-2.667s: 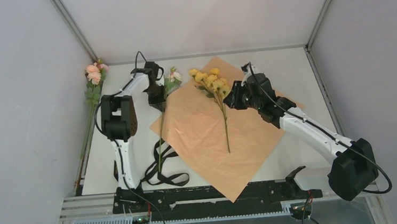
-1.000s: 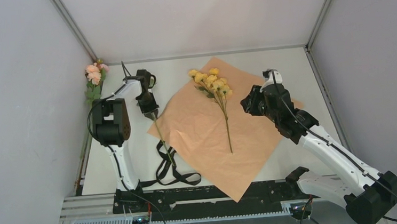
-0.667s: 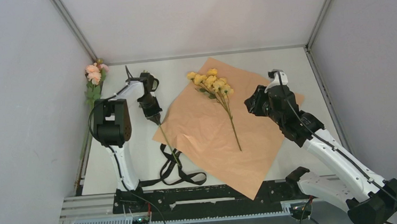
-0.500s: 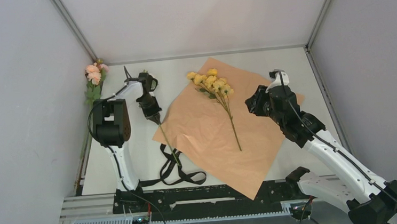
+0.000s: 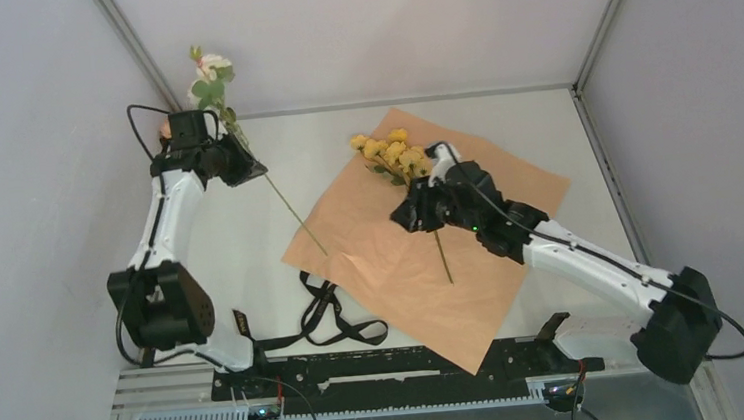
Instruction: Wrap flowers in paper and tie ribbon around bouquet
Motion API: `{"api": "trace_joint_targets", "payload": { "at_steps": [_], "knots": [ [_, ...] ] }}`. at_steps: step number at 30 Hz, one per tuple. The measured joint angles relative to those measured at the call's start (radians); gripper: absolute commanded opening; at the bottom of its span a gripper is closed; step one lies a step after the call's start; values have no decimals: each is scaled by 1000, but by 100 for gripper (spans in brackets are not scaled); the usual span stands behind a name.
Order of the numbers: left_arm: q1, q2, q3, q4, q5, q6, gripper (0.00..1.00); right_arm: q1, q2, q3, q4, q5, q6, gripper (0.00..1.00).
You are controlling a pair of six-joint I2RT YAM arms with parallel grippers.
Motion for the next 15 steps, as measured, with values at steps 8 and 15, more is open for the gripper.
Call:
{"api": "trace_joint_targets", "payload": {
  "at_steps": [8,15],
  "knots": [
    [-142,-309,-175,100,203,-10,0,174,273,177,227,-167,-19,100],
    [-274,-386,-203,137,308,-28,0,238,585,443,311,-254,-8,33]
  ]
}}
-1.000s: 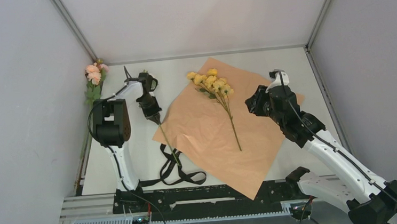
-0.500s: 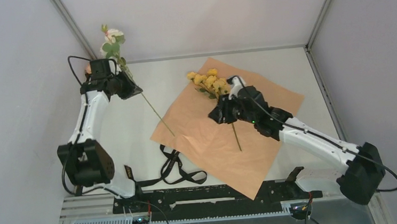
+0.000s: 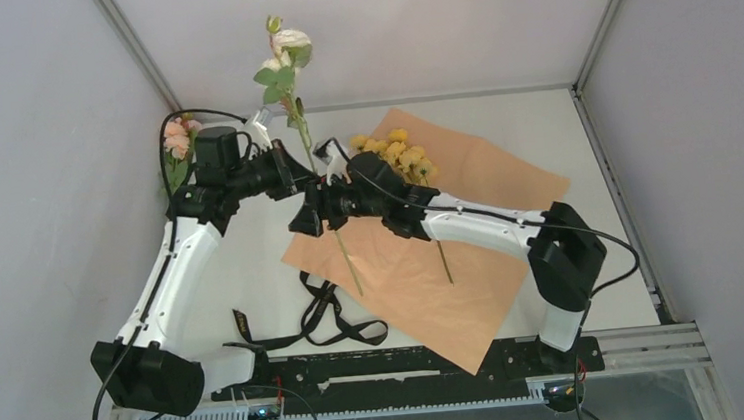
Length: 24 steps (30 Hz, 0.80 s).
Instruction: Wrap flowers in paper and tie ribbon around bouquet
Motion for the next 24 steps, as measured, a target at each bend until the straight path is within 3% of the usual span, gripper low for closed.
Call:
{"api": "trace_joint_targets", "payload": {
  "at_steps": [1,2,3,4,5,6,7,8,12,14,20,24],
  "knots": [
    [-3,-7,-6,6,12,-8,0,5,31,23,0,-6,6,7],
    [-3,-11,-11,10,16,-10,0,6,52,35,0,-7,14,0],
    [-2,-14,-12,2,19,-10,0,8,63,39,-11,13,31,0],
    [3,-22,-15,-8,13,-7,9,4,67,36,-25,21,41,0],
    [5,-23,-15,-8,4,-1,38,0,69,34,-22,21,45,0],
    [5,-22,-15,-8,-2,12,57,2,66,31,-26,37,48,0],
    [4,-20,-13,-19,-15,45,68,4,60,24,-33,50,47,0],
    [6,-14,-3,-43,-58,85,71,4,53,15,-48,66,44,0],
    [21,90,103,-179,-135,253,72,-10,27,-3,-153,132,10,0],
    [53,171,163,-206,-238,366,72,-26,20,-14,-253,187,-19,0],
    [425,515,297,-225,-606,608,58,-146,7,-44,-558,378,-76,0],
    [517,719,418,-270,-754,707,54,-213,31,-46,-657,481,-116,0]
  ]
}}
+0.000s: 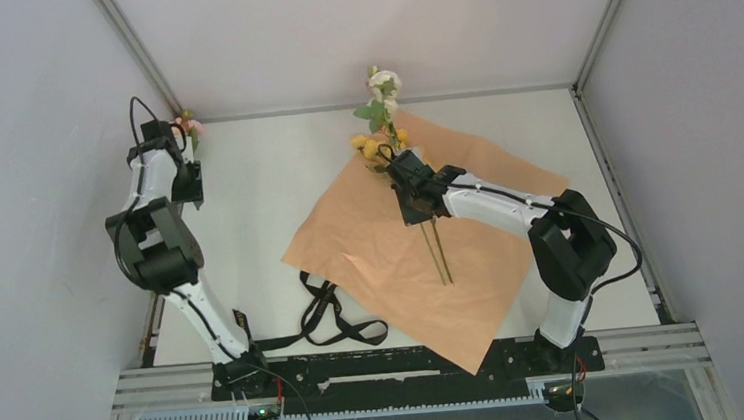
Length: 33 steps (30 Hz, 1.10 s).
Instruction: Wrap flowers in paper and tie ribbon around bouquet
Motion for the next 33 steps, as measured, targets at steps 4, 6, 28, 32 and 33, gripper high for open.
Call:
{"api": "trace_joint_targets", "payload": {
  "at_steps": [4,6,28,32,33],
  "knots": [
    [11,116,84,-23,-66,64,55,-4,57,0,-35,51,-23,25],
    [16,157,126,-33,-88,82,55,-9,81,0,-44,53,-21,40],
    [94,483,448,-76,-173,218,46,22,-6,16,-93,72,6,57],
    [96,522,468,-94,-169,241,43,28,-8,16,-97,72,10,57],
    [96,530,473,-98,-164,248,43,30,-8,16,-98,72,11,57]
  ]
}}
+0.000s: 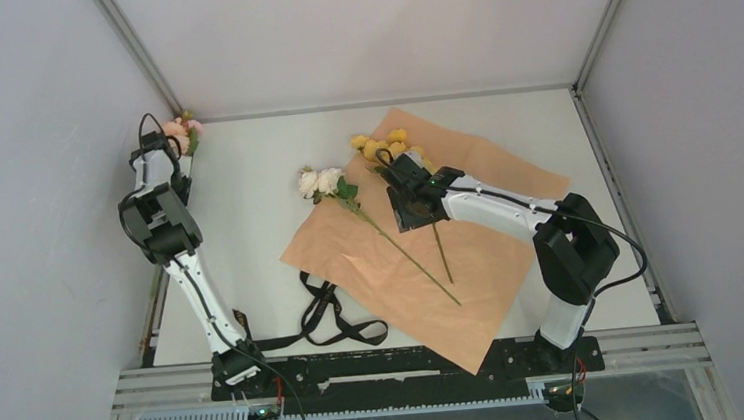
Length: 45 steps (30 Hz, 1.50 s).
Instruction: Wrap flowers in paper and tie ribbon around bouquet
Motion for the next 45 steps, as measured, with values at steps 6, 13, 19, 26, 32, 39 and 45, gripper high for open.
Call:
{"api": "trace_joint_targets", "payload": {
  "at_steps": [6,13,19,26,32,39,45],
  "knots": [
    [0,15,40,-24,24,41,37,7,0,0,-15,19,0,57],
    [-1,23,90,-68,37,111,34,11,-6,0,-38,49,0,57],
    [-10,55,128,-124,32,200,40,11,-47,0,-49,81,-2,57],
    [-10,64,119,-175,31,301,42,11,-79,0,-61,112,-9,57],
    [-5,59,68,-174,-18,365,33,10,-79,0,-66,121,-16,57],
    [-5,59,58,-190,-17,374,0,4,-80,0,-66,129,-23,57],
    [6,52,51,-172,-6,313,0,-8,-103,0,-65,130,-29,57]
  ]
}}
